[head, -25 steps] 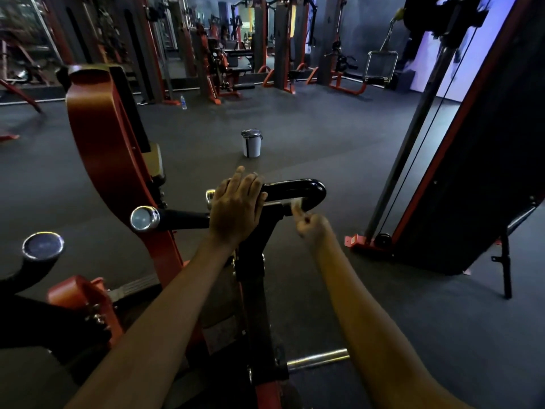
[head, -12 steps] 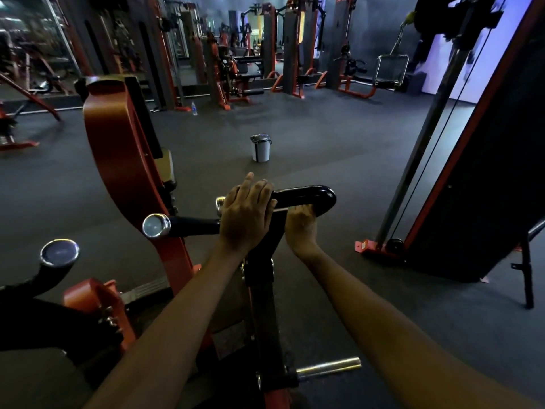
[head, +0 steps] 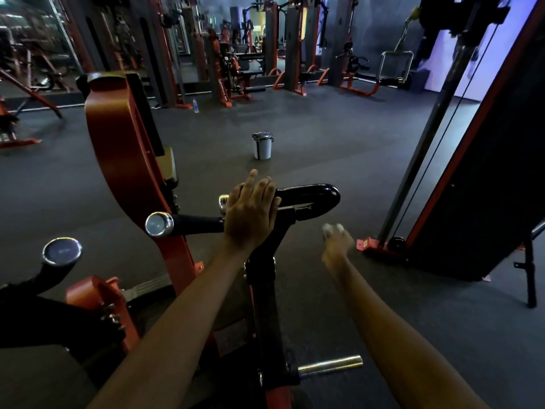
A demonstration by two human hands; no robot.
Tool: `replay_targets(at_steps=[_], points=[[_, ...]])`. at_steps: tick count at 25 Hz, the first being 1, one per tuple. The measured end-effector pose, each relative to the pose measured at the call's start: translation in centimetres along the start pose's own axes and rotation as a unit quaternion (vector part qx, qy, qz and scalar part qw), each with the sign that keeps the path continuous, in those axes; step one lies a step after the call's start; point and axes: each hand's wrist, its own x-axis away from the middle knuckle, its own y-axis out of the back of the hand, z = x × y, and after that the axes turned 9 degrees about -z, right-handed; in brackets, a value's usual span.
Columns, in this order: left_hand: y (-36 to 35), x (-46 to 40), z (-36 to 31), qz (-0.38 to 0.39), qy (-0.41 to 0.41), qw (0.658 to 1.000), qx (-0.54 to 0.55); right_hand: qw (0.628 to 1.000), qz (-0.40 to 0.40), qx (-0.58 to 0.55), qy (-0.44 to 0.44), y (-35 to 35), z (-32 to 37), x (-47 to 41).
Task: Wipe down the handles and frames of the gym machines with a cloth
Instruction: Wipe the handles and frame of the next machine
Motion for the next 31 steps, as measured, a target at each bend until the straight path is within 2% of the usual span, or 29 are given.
replay_targets(at_steps=[2,5,7,9,11,14,15,17,19,20,24,26,28,30,31], points=[[0.1,0.1,0.0,0.004,-0.003,1.000,-0.001,0.992,0.011,-0.123,0.009,-2.9,2.3,0.5],[0.0,0.1,0.0,0.007,-0.003,1.000,-0.003,0.996,-0.021,-0.089,0.021,-4.1,1.5,1.0],[-0.1,0.1,0.0,0.002,-0.002,1.000,-0.003,0.997,0.008,-0.063,-0.036,-3.4,0.2,1.2],[-0.2,0.2,0.0,0.006,0.000,1.000,-0.002,0.989,0.038,-0.107,-0.097,-3.2,0.4,1.6],[-0.2,0.1,0.1,0.013,0.006,1.000,0.000,0.980,0.036,-0.153,-0.122,-2.8,1.4,2.0],[-0.2,0.2,0.0,0.013,0.005,1.000,0.004,0.936,0.079,-0.226,-0.257,-2.0,3.2,3.4],[-0.1,0.2,0.0,0.008,0.003,1.000,0.003,0.931,0.094,-0.241,-0.256,-1.4,3.7,4.0],[-0.2,0.3,0.2,0.000,-0.009,1.000,-0.002,0.929,0.017,-0.271,-0.251,-1.2,5.3,4.7],[-0.2,0.2,0.4,-0.004,-0.020,1.000,-0.007,0.899,-0.057,-0.319,-0.295,-2.3,6.5,4.6],[-0.2,0.2,0.4,-0.003,-0.022,1.000,-0.007,0.871,-0.062,-0.366,-0.322,-2.9,6.5,4.8],[-0.4,0.2,0.3,-0.002,-0.015,1.000,-0.010,0.848,0.032,-0.400,-0.348,-3.3,7.4,7.2],[-0.3,0.3,0.3,-0.005,-0.015,1.000,-0.010,0.836,0.032,-0.402,-0.372,-2.2,8.9,6.9],[-0.2,0.2,0.3,-0.009,-0.013,1.000,-0.009,0.837,-0.006,-0.411,-0.361,-1.7,10.2,6.2],[-0.2,0.2,0.3,-0.005,-0.012,1.000,-0.009,0.839,-0.012,-0.419,-0.346,-1.7,10.3,6.9],[-0.2,0.2,0.3,-0.004,-0.012,1.000,-0.011,0.860,-0.006,-0.392,-0.327,-1.8,9.6,7.3]])
